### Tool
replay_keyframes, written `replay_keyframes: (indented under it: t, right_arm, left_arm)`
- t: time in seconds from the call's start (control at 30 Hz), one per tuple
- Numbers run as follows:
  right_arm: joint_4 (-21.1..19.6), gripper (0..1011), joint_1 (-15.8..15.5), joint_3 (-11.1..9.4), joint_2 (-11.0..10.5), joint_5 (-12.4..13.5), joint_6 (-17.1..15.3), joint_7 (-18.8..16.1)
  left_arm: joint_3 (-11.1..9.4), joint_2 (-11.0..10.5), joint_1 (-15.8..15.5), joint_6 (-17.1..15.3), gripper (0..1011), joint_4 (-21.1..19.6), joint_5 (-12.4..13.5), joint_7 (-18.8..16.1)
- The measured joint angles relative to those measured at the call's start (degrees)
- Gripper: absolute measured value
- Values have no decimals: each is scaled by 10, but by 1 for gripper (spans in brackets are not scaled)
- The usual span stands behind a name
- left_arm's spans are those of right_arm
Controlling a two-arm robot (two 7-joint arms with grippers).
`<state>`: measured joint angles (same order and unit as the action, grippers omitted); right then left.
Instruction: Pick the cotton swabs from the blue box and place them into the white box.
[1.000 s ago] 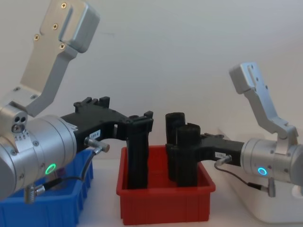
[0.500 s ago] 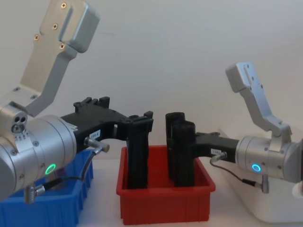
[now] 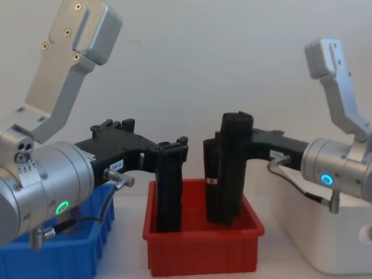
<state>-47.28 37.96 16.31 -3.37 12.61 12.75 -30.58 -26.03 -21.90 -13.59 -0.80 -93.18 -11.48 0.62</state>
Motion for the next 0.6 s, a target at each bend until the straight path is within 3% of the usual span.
replay_keyframes:
  t: [0.37,0.6]
  right_arm:
    - [-131,465,-59,-11,-22,12,-36,73]
    - [-184,464,-84,-19,-34,12,-56,127]
  left_arm:
    - [0,0,0,0,1004,0,0,0]
    - [0,0,0,0,1004,0,0,0]
